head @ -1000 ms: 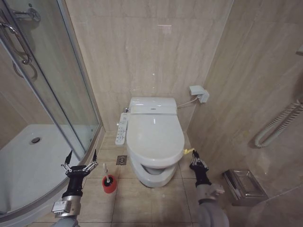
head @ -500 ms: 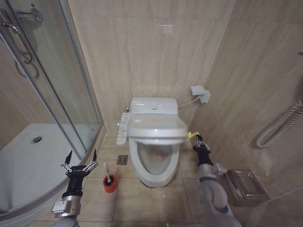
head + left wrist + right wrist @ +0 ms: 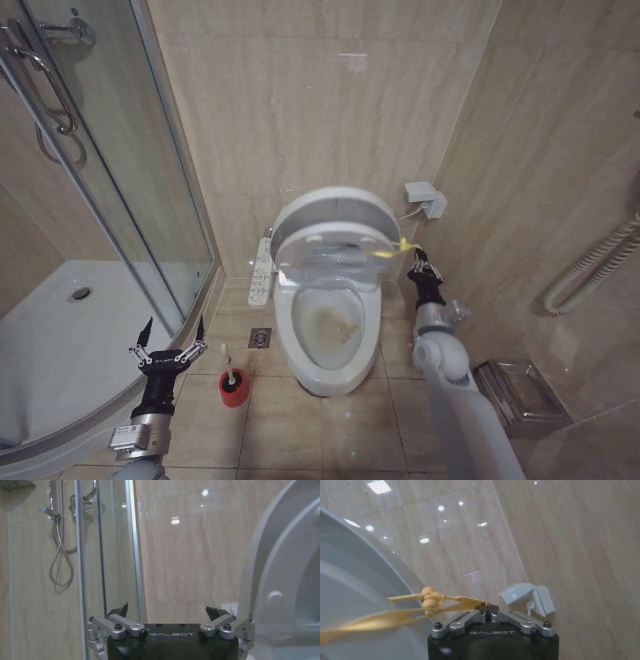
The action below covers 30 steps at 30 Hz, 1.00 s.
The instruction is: Open the toilet lid, clean the toilet bowl with a toilet brush, close the toilet lid, and flush.
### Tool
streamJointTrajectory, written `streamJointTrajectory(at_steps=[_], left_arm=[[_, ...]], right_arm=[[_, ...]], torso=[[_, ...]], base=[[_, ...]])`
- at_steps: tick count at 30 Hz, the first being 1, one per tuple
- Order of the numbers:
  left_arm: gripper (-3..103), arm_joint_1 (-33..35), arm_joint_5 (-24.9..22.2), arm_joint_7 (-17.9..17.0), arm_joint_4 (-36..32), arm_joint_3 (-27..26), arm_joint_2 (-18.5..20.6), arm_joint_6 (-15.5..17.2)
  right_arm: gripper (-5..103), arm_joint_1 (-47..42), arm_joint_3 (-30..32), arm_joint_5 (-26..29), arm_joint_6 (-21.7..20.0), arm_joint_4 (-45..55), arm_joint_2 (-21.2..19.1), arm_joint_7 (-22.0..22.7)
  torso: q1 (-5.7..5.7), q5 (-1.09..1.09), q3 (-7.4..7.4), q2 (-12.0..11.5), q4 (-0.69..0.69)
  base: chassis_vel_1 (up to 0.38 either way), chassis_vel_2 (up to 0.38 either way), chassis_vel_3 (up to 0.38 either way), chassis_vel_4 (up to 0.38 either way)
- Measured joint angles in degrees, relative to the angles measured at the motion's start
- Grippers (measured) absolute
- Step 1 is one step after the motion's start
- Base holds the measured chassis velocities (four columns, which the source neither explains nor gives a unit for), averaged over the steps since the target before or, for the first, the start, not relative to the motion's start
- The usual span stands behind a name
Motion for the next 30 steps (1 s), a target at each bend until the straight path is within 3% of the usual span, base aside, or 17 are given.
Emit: streamJointTrajectory(at_steps=[12,30], left_arm=[[100,0.0,0.0,0.0,0.0,0.0,0.0,0.0],[100,0.0,0.0,0.0,0.0,0.0,0.0,0.0]], right_arm=[[2,13.9,-2.7,0.2,-1.6,-10.2,-3.4,0.9],[2,26.5,-6.8,-1.4,-1.1,-23.3,-2.9,0.0]], torso=[[0.02,0.02,0.02,0.0,0.00],[0.02,0.04,0.02,0.0,-0.10]], base=[[0.000,0.000,0.000,0.000],[0.000,0.000,0.000,0.000]])
